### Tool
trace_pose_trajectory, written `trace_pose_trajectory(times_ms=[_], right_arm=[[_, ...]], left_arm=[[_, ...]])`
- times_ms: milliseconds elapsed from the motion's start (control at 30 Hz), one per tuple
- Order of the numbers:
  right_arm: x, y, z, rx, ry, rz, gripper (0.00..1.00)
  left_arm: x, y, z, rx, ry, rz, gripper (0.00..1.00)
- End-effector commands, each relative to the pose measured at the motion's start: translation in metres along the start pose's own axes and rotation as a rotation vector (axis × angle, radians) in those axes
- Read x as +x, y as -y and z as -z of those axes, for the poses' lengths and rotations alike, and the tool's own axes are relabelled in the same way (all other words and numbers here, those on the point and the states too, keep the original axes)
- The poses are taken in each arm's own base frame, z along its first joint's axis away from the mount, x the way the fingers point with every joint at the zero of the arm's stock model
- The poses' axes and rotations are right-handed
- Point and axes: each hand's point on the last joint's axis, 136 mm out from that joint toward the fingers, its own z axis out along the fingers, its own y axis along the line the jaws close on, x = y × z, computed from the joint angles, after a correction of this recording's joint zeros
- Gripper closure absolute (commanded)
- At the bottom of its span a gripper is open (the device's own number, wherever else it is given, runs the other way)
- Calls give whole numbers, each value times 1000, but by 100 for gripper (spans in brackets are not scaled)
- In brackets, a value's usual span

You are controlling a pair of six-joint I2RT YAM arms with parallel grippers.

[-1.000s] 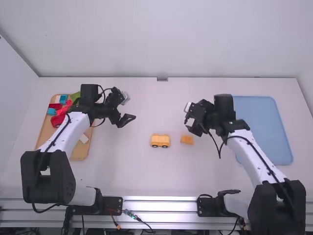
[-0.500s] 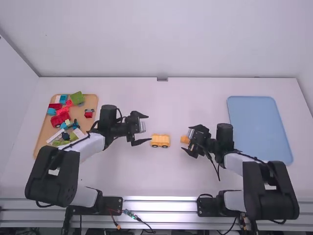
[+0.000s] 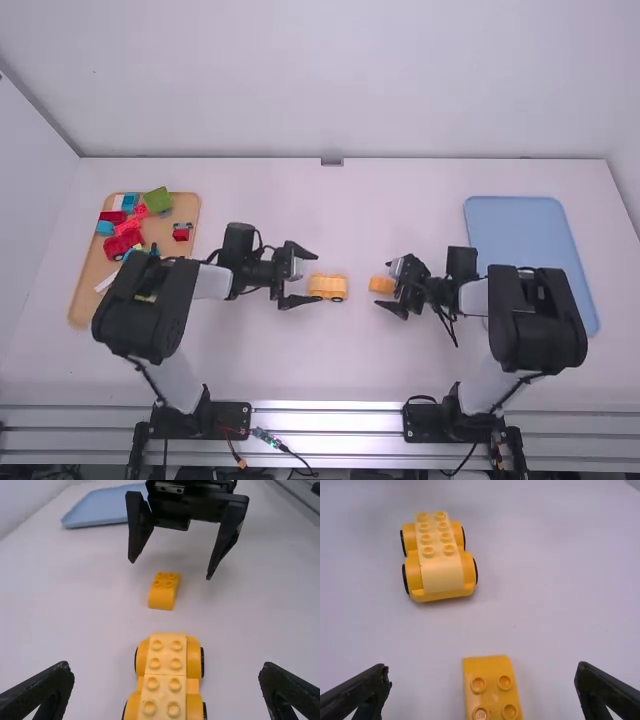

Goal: Assemble lego blocks to make yellow taxi

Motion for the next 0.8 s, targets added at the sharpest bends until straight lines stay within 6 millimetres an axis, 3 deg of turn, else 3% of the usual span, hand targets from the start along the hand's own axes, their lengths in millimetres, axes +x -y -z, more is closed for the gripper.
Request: trace_pose_trajectory(times_ms=[0,233,467,767], right_arm=[[-1,6,-3,-23,25,36,5],[11,14,-15,-56,17,22,8],[13,14,-19,-104,42,-12,9],[11,15,-19,-119,36,-18,11]], left_arm=[[1,-1,-7,57,61,17,1],[31,-10,-21,87,55,85,1],[40,-4,-30,149,97,150,1],[54,7,-43,97,-31,180,1]])
